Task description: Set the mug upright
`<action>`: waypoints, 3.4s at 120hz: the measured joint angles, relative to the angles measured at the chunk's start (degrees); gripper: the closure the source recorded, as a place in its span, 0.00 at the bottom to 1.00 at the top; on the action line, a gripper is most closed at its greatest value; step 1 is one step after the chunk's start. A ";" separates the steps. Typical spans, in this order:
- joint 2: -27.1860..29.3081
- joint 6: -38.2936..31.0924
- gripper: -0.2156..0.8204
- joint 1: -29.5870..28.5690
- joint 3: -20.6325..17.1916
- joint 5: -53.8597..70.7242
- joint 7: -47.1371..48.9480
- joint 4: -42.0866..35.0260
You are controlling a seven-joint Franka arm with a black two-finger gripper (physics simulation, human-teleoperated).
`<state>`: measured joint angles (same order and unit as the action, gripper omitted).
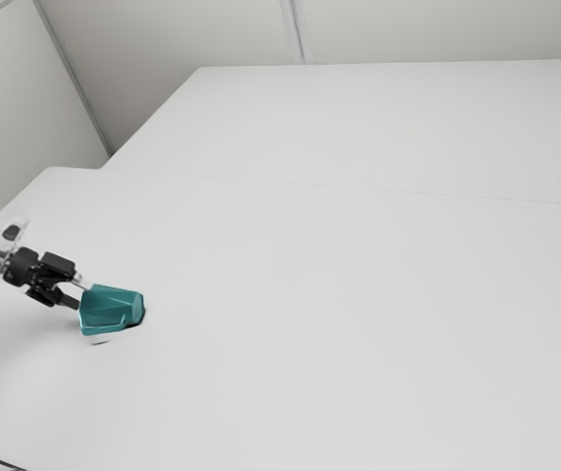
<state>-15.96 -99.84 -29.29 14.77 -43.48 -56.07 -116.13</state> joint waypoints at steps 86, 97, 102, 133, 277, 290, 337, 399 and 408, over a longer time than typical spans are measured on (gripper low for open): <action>0.29 -2.06 0.79 1.41 -0.47 -7.03 -10.14 -3.07; 1.30 -2.13 0.85 1.69 -0.54 -6.99 -10.73 -2.83; 1.86 -2.13 0.88 1.84 -0.62 -6.97 -10.95 -2.77; 4.15 -2.99 0.95 2.84 -2.67 -6.33 -11.83 -2.55; 12.16 -35.20 0.96 21.30 -16.21 32.16 0.28 -8.23; 12.35 -35.57 0.96 21.24 -17.54 33.96 2.77 -8.82; 13.28 -35.98 0.96 21.91 -20.55 39.20 11.97 -11.35; 11.95 -37.77 0.96 21.64 -20.89 39.66 19.41 -12.91; 11.77 -38.01 0.96 21.69 -20.89 39.68 20.11 -12.98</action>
<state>-4.19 -137.85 -7.61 -6.12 -3.80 -35.96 -129.11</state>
